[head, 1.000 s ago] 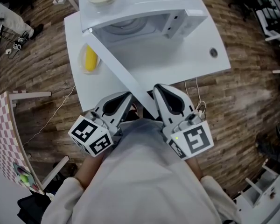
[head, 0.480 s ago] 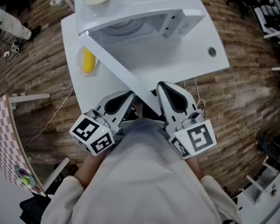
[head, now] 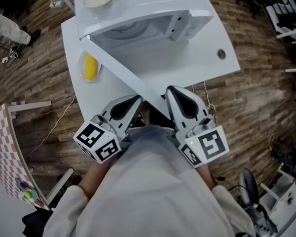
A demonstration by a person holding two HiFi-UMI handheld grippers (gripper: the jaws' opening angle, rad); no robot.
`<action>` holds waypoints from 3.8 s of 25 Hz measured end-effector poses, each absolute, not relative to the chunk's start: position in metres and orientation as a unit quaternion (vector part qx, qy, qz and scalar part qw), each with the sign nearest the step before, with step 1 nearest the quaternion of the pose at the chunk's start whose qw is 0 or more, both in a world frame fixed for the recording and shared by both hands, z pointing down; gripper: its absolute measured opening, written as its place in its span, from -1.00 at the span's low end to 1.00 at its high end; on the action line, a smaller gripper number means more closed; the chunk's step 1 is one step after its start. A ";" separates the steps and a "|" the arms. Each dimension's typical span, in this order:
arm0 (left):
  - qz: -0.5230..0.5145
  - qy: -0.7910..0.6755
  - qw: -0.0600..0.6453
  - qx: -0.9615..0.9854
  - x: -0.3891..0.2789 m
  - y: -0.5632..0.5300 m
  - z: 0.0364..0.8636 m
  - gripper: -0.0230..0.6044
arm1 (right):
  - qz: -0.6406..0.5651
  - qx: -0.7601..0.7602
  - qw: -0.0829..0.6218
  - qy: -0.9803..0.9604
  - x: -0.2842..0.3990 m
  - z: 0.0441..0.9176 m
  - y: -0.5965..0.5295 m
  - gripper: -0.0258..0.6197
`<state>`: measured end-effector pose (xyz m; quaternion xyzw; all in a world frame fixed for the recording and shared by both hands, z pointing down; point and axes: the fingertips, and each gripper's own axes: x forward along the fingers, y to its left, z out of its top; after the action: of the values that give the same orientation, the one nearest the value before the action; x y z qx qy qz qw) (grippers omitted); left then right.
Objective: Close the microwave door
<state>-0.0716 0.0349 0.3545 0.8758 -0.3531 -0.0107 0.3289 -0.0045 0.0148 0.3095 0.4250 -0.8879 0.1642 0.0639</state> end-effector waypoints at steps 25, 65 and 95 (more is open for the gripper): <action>-0.013 -0.334 0.337 0.880 -0.051 0.008 0.354 -0.87 | 0.169 0.442 0.065 -0.879 0.019 0.310 -0.007 -0.85; -0.025 -0.327 0.344 0.879 -0.030 -0.031 0.353 -0.87 | 0.175 0.461 0.060 -0.868 0.050 0.312 -0.037 -0.85; -0.027 -0.345 0.348 0.871 -0.019 -0.062 0.353 -0.88 | 0.186 0.450 0.052 -0.872 0.062 0.318 -0.058 -0.85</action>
<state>-0.0194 -0.0623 0.3528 0.8712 -0.3446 -0.0271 0.3485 0.0616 -0.0579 0.3181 0.4502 -0.8717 0.1861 0.0521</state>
